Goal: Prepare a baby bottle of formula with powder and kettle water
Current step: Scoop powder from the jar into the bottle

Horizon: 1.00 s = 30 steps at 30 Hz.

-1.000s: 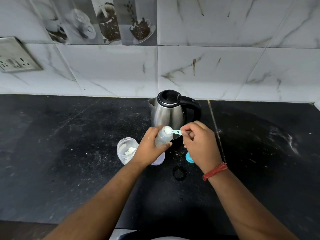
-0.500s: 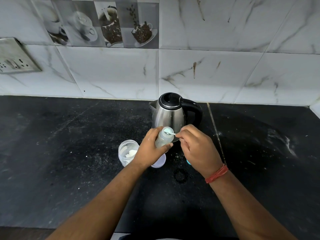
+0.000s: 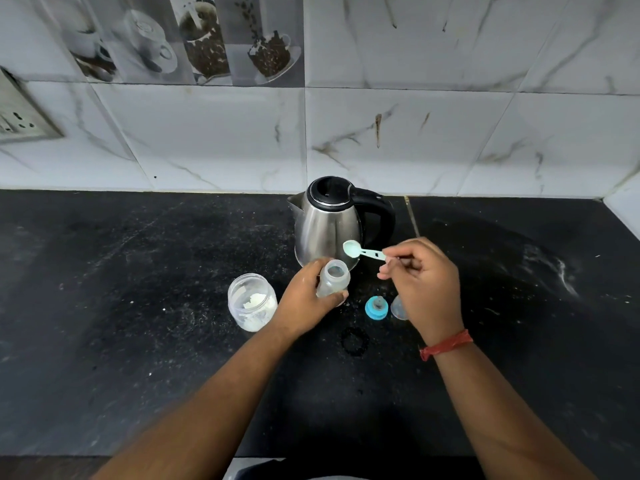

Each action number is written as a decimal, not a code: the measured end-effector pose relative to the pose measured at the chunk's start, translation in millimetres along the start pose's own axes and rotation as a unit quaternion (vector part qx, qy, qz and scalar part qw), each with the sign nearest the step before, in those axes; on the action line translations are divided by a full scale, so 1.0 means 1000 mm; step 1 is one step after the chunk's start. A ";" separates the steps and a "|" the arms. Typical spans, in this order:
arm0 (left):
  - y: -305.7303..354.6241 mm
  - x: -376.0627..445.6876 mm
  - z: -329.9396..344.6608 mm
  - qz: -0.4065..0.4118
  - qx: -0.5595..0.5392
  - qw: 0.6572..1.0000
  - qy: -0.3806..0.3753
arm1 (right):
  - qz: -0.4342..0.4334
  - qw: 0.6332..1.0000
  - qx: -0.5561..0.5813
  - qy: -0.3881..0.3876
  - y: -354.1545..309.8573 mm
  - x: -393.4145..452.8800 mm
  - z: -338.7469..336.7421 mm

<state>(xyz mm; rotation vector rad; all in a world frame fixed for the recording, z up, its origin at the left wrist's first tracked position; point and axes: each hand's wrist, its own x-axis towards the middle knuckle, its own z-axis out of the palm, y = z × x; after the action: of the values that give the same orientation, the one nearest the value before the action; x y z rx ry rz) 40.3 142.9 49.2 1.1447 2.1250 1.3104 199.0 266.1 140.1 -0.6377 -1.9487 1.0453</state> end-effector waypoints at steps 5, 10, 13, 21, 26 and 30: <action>-0.001 -0.001 0.018 -0.026 0.011 0.999 -0.040 | 0.114 0.992 0.054 0.025 0.014 -0.010 -0.013; -0.002 -0.001 0.034 -0.039 0.022 0.997 -0.059 | 0.194 0.976 0.093 0.031 0.029 -0.024 -0.020; -0.006 -0.001 0.042 -0.049 0.016 0.996 -0.070 | 0.218 0.970 0.107 0.029 0.037 -0.032 -0.026; -0.010 -0.010 0.044 -0.065 0.001 0.996 -0.054 | 0.237 0.959 0.152 0.036 0.041 -0.034 -0.032; -0.003 -0.027 0.016 -0.004 0.028 1.000 0.007 | 0.228 0.955 0.189 0.027 0.030 -0.024 -0.014; 0.007 -0.036 -0.023 0.067 0.055 0.993 0.074 | 0.211 0.953 0.217 -0.001 0.020 -0.011 0.016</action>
<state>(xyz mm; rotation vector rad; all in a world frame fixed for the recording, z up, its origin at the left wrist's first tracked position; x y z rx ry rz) 48.9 103.0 63.2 1.2920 2.2861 1.3924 192.2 261.6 113.7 -0.8161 -1.5352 1.6778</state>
